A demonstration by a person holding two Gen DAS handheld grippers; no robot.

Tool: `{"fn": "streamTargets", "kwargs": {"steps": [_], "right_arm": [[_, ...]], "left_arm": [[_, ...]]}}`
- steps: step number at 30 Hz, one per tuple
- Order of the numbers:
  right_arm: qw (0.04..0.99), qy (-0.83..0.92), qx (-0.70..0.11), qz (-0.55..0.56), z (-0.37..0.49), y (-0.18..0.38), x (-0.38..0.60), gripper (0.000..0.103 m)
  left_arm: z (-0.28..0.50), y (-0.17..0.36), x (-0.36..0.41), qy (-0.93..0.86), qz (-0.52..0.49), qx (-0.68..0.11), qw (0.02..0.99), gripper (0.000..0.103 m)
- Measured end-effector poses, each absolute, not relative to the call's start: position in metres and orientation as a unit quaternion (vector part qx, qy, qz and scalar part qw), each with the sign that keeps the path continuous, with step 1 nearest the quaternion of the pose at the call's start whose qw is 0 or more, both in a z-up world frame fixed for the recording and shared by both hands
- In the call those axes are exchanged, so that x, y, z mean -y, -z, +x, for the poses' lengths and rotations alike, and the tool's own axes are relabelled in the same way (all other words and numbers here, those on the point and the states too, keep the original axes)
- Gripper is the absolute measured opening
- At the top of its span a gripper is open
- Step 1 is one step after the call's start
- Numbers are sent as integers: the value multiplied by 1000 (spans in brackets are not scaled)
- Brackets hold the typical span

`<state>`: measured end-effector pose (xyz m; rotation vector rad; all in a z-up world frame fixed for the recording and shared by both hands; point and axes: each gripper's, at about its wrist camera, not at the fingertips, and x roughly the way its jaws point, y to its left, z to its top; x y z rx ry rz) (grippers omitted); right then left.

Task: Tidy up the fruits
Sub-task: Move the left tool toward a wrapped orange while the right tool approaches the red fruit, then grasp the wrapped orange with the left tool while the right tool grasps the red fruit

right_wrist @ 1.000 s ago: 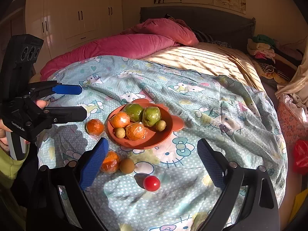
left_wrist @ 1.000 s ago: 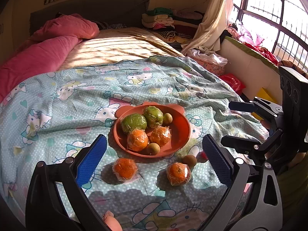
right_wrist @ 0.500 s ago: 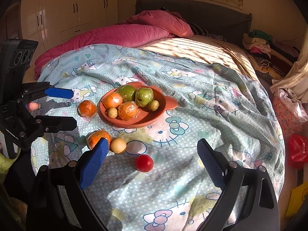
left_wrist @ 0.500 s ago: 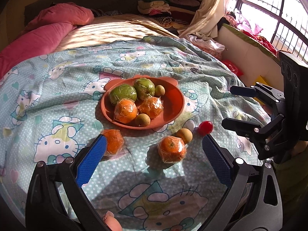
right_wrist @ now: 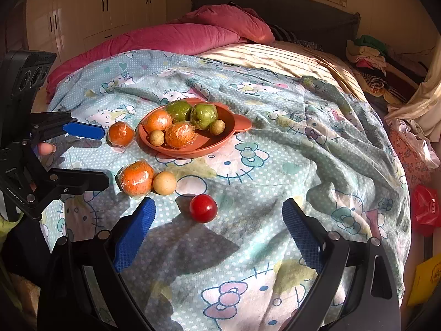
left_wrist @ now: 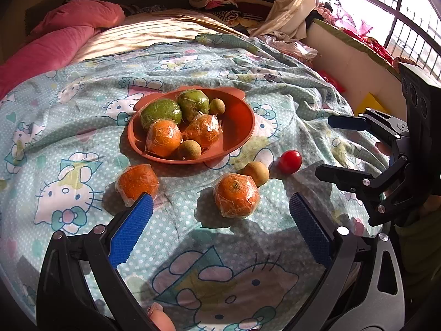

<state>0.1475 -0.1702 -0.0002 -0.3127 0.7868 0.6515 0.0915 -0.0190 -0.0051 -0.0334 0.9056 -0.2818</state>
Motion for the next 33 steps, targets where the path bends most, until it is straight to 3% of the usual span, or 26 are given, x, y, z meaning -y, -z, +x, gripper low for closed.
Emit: {"fn": "streamTargets", "kwargs": {"steps": [8,11,19,28,33], "right_arm": [[853,-319,-380,-161,146,8,163,91],[849,-324,-384,-167,145,11,159,84],[844,-329,-390,-165,147,19,157,78],[840,-327,-404,-159,158,33,157,47],[831,-339,-415,-147,165,38,151,33]], "left_arm": [[92,12,24,141,-12,-444,885,93],[93,16,26,143,-10,-447,883,93],[95,22,26,141,-13,-452,881,93],[100,29,23,138,-22,-457,878,93],[101,31,26,150,-24,-457,876,85]]}}
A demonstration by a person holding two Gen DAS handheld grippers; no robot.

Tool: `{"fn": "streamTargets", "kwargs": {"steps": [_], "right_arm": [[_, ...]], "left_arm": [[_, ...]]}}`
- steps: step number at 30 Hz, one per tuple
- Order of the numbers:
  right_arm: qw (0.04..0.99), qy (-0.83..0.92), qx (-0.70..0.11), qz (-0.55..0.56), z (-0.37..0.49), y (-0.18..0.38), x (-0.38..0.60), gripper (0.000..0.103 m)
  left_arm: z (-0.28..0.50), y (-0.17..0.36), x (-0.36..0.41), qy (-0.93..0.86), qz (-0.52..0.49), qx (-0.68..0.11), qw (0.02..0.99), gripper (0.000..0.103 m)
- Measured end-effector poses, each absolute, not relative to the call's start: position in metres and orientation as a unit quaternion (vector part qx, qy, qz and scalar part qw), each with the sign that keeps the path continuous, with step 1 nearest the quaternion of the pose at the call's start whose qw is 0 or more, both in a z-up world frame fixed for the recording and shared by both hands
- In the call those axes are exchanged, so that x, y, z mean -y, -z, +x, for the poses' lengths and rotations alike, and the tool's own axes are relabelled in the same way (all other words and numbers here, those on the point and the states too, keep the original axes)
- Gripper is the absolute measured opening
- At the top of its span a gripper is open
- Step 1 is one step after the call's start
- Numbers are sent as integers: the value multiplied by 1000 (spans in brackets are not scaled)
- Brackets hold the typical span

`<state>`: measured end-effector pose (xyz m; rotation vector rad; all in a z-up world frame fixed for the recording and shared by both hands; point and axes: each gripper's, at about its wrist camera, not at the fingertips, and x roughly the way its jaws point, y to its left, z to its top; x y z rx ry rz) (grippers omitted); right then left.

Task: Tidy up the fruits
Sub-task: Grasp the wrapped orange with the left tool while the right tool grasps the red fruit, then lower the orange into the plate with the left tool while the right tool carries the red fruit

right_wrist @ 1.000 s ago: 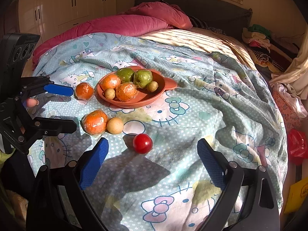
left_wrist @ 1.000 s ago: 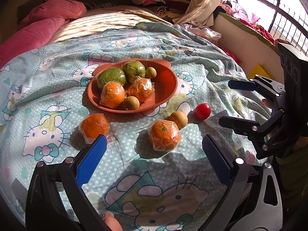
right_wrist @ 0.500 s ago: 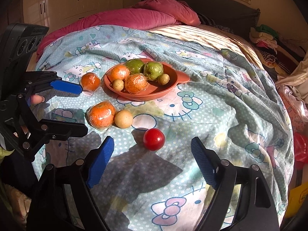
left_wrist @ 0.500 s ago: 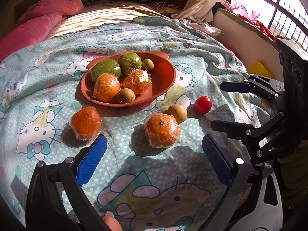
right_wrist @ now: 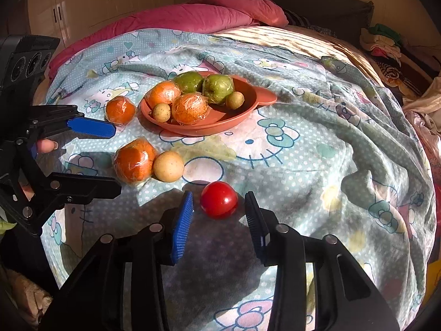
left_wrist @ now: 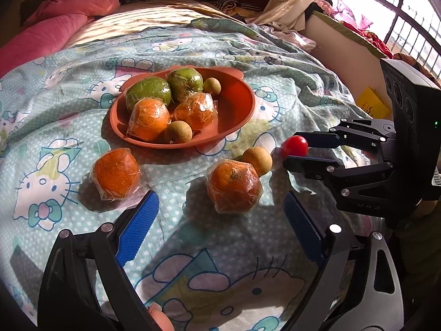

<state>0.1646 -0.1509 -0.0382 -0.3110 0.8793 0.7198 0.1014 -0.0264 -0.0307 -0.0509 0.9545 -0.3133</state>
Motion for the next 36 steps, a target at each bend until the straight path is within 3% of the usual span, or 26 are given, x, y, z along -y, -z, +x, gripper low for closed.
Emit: {"fn": "streamTargets", "kwargs": {"steps": [5,20,36], "right_arm": [[830,-340,-421,-138,169,41,151,26],[835,-342,-418,-111,169,34,161,26],[844,-344,-402,-93,166,19,169,26]], "left_arm": [[105,33,30,154,-22,-458,875,72],[115,41,37,166,-11,-463,870,36],[101,19,23,178,-32,-444,878,35]]}}
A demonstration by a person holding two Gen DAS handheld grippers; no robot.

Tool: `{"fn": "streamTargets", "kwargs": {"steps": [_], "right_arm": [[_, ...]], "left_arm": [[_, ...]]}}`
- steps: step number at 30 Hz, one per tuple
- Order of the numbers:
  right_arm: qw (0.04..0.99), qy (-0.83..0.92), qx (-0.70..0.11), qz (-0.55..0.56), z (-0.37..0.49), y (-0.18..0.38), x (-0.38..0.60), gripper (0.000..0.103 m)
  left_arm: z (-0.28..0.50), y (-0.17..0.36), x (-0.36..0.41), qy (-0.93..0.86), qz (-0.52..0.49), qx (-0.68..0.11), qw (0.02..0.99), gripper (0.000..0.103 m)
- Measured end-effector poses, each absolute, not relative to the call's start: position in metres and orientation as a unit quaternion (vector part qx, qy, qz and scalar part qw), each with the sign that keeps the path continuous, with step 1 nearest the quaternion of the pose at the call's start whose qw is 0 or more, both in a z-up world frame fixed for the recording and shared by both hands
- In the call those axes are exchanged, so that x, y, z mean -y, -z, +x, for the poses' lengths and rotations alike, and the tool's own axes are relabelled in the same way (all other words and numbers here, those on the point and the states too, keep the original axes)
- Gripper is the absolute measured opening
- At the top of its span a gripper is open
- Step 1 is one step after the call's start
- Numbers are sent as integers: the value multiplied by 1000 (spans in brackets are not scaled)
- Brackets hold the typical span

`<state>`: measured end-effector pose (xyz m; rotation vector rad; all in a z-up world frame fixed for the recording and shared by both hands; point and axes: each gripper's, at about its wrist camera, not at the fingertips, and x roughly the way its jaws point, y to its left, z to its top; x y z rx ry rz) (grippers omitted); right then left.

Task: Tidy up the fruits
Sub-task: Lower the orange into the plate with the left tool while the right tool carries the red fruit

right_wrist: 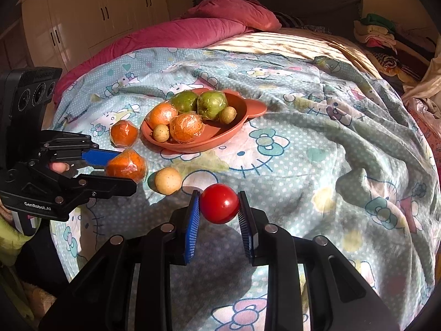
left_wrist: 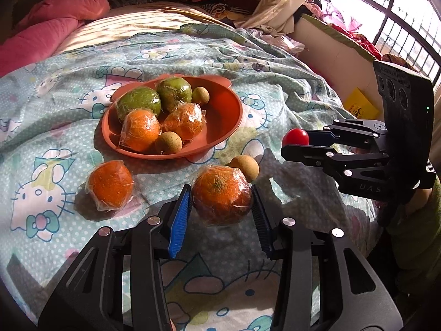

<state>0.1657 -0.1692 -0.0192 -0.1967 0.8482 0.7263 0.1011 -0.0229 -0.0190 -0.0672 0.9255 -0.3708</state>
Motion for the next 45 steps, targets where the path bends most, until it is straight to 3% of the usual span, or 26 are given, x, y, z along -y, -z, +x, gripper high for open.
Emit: {"fn": "streamTargets", "kwargs": {"steps": [26,45], "right_arm": [[854,-362,-360,-99,172,-21,154,26],[855,-366,-347,-120,214,-36,138,26]], "left_arm": [[121,-31,-18,131,-60,-396,907,35],[179,-23,-5,143,-60,-416,896,35]]}}
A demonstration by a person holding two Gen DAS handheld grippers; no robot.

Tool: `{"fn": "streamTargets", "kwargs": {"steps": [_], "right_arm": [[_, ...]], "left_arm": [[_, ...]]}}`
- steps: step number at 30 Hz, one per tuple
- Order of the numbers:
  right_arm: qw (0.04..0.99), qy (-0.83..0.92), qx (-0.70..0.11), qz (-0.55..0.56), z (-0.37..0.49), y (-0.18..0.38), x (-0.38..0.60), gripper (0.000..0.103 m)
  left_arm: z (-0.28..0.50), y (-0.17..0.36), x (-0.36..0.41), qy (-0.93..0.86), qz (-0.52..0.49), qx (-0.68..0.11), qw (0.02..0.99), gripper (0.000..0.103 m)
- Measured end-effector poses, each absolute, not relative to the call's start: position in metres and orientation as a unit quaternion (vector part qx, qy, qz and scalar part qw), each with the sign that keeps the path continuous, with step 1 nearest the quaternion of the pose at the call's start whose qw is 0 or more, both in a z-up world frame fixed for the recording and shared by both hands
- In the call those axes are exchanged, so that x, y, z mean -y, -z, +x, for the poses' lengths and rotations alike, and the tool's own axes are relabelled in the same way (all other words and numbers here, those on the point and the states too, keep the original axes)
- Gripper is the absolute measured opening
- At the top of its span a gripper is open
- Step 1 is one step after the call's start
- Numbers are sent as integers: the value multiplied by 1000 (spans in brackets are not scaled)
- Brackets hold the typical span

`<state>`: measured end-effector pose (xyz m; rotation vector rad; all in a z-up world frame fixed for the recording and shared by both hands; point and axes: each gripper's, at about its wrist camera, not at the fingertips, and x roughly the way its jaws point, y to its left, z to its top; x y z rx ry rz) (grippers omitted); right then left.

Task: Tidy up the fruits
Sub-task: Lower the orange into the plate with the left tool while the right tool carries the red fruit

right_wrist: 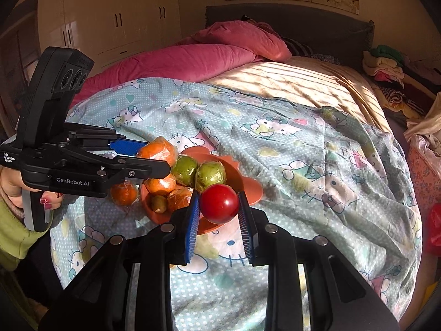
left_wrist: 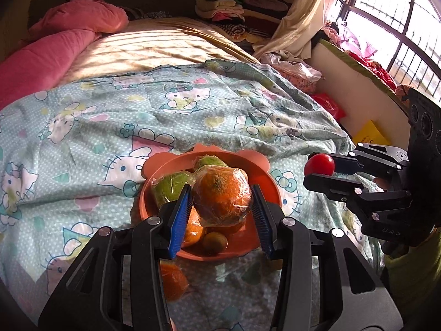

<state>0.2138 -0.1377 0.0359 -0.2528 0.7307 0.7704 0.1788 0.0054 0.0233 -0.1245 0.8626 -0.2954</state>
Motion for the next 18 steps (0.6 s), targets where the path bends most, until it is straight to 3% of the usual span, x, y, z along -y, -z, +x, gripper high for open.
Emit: {"fn": "streamTargets", "kwargs": {"steps": [18], "right_arm": [[834,-377,-373,-152,228,-10,118,26]], "left_arm": [[196,-2,-8,144,-60,-436,886,35]]}}
